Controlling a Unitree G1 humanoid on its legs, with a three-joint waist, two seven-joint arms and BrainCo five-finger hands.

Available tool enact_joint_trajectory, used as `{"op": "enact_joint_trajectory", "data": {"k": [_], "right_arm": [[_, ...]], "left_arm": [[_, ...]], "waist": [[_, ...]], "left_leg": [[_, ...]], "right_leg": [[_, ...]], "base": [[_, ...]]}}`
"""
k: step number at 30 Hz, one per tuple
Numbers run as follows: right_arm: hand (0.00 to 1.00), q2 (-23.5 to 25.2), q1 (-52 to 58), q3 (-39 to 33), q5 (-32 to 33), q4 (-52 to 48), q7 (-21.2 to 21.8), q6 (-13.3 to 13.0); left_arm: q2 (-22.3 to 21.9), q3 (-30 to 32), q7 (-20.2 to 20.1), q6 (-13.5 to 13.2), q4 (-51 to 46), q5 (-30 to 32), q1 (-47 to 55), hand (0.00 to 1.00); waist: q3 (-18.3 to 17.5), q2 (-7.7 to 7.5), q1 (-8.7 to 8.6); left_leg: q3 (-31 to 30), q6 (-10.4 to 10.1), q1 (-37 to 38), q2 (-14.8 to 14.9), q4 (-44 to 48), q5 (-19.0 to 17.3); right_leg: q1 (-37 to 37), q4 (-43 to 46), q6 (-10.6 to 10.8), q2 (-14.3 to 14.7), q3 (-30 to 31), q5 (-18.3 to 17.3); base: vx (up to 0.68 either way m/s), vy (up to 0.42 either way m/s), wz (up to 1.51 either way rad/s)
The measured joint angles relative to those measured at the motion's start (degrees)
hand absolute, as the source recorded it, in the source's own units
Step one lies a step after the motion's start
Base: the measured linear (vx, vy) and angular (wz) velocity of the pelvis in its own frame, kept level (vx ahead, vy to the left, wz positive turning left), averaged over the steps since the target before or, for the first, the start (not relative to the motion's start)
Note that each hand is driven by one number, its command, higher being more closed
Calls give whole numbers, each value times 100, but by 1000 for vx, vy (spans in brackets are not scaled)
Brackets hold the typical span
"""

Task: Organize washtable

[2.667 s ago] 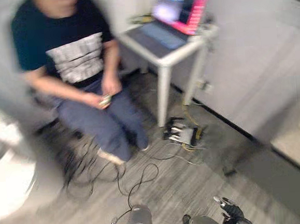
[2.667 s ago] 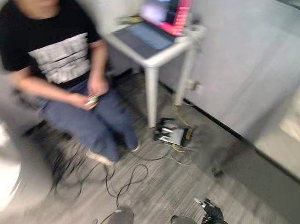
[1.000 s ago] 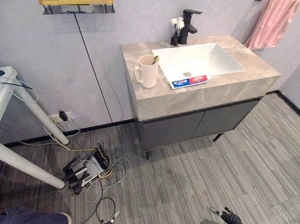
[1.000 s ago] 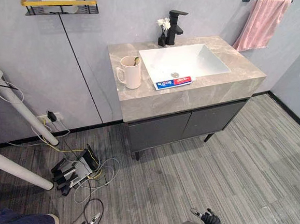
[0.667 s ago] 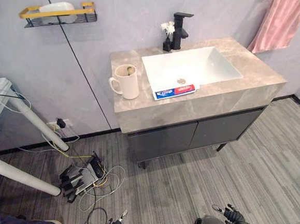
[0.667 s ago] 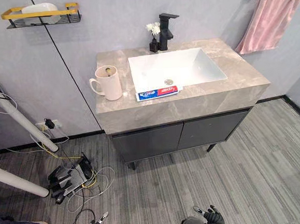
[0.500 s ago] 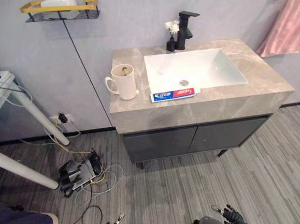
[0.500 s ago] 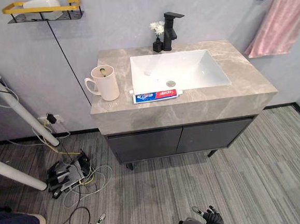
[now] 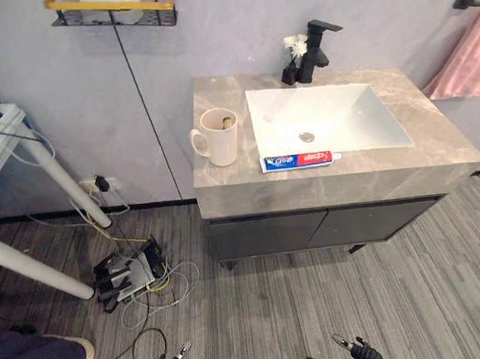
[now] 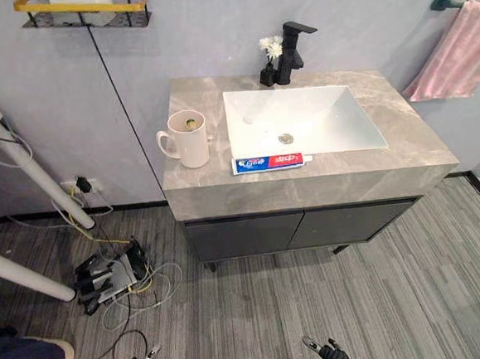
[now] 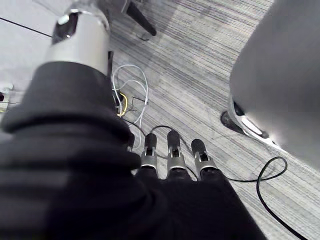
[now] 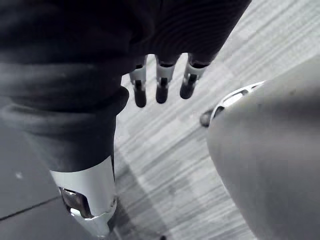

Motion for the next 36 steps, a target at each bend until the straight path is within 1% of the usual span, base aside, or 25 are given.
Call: {"op": "enact_joint_trajectory", "data": {"k": [1,2,4,5,7,9,12,15,16,22,27,30,31,33,34,35,36], "right_arm": [[0,1,76,-1,163,-60,-1,-52],[0,2,166,-5,298,-116,-7,-112],[0,1,255,-29,326,-141,-25,-198],[0,-4,301,-65,325,-149,-25,-197],[0,-12,377,-130,313,-170,-23,-197],[0,-11,429,-200,304,-170,-22,-196],[0,-8,515,-206,299,-160,-15,-182],[0,-6,534,-204,294,-104,-10,-169],[0,-112,574,-95,186,65,-8,-149],[0,-110,572,-95,172,66,-9,-149],[0,-176,424,-81,-297,300,-10,-133],[0,-238,256,-17,-581,525,-9,-41],[0,-263,207,16,-660,586,-9,-5],[0,-293,117,19,-861,689,-4,53],[0,-306,65,20,-948,744,-2,79],[0,-314,65,18,-993,745,-1,83],[0,-321,62,18,-998,745,-2,83]], "left_arm": [[-1,-136,-16,-7,-14,-10,-4,0],[-17,-268,-29,-10,-95,-14,12,0],[-27,-356,-34,-61,-118,-24,33,0],[-38,-364,-34,-77,-118,-64,54,0],[-39,-387,-42,-85,-119,-96,76,0],[-34,-536,-53,-94,-123,-97,96,0],[-23,-568,-120,-110,-122,-96,126,0],[35,-738,-158,-140,-126,-94,156,0],[42,-749,-150,-164,4,-87,183,0],[35,-749,-151,-163,7,-87,183,0],[52,-753,-155,-164,13,-75,180,0],[92,-762,-157,-165,19,-64,171,0],[102,-763,-158,-165,19,-39,166,0],[138,-760,-160,-164,20,20,135,0],[178,-758,-158,-159,33,22,83,0],[199,-748,-156,-160,51,24,31,0],[201,-743,-155,-160,51,24,25,0]], "waist": [[-4,-5,-6],[-39,-57,-3],[-36,-30,-6],[-38,0,-6],[-54,48,-5],[-73,86,-4],[-84,89,-2],[-109,50,-8],[-164,151,-134],[-162,149,-134],[-155,126,-122],[-143,104,-94],[-125,71,-93],[-109,78,-70],[-20,34,-13],[45,67,30],[83,66,34]], "left_leg": [[0,17,33,-52,-117,56],[-6,45,49,-110,-251,126],[-13,35,92,-163,-447,238],[-11,53,153,-183,-571,288],[-10,26,232,-204,-728,357],[-10,50,292,-217,-803,376],[-10,50,434,-236,-871,376],[-33,52,443,-262,-873,377],[-81,135,550,-322,-1080,492],[-119,135,549,-323,-1081,492],[-366,152,535,-328,-1079,503],[-358,152,537,-329,-1072,502],[-349,153,540,-328,-1063,501],[-338,177,532,-319,-900,451],[-333,199,464,-285,-616,302],[-333,164,364,-213,-246,89],[-335,175,263,-160,-52,-37]], "right_leg": [[-2,-25,2,-29,2,1],[-11,-82,37,-60,-3,22],[-17,-136,45,-74,-27,27],[-4,-164,54,-68,-30,32],[11,-166,54,-61,-30,32],[44,-169,54,-59,-33,32],[158,-178,53,-64,-38,32],[186,-190,53,-85,-53,32],[268,-267,54,-93,-70,32],[297,-278,54,-94,-108,32],[501,-396,54,-91,-362,32],[501,-408,51,-85,-347,35],[502,-416,38,-81,-334,43],[500,-429,-4,-79,-249,72],[502,-422,-16,-77,-150,82],[496,-410,-21,-50,-37,98],[492,-406,-33,-23,6,110]], "base": [[-1,35,4],[-3,38,7],[0,9,7],[0,0,0],[0,0,0],[0,0,0],[0,0,0],[-9,11,2],[0,0,0],[0,0,3],[2,-13,23],[0,-6,2],[-3,-6,-7],[5,-3,-15],[-39,-8,-36],[-73,-8,-40],[-108,2,-39]]}}
